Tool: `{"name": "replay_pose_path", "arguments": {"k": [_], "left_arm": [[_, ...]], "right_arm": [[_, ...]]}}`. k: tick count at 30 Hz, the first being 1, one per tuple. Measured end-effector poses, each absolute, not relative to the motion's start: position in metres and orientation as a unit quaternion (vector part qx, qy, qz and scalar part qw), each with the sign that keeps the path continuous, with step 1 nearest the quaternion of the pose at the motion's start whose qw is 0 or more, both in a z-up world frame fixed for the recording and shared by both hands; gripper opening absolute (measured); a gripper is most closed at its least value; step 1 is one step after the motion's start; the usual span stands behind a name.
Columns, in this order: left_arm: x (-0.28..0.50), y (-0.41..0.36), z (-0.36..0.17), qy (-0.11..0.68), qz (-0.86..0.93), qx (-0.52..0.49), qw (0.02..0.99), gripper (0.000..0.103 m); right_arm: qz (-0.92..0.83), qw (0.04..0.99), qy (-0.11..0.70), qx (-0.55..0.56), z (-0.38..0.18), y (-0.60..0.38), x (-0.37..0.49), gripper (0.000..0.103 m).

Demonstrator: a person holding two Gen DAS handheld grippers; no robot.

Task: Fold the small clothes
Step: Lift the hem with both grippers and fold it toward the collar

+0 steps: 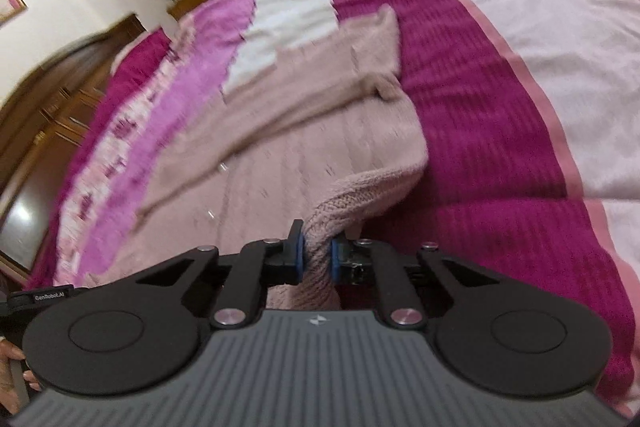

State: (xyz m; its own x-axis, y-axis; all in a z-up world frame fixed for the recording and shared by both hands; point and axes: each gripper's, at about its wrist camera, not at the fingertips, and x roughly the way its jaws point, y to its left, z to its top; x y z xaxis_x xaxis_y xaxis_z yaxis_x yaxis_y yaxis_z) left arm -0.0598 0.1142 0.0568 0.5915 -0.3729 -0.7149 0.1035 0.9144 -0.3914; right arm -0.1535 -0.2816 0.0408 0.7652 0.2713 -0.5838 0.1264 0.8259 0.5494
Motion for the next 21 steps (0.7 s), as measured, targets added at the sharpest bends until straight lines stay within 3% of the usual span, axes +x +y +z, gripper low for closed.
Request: {"name": "replay_pose_path", "arguments": {"k": [21], "left_arm": [[0.006, 0.105, 0.125, 0.298, -0.095, -0.168, 0.935, 0.019]], "right_arm": [[0.045, 0.921, 0.192, 0.335, 0.093, -0.305, -0.087, 0.012]]}}
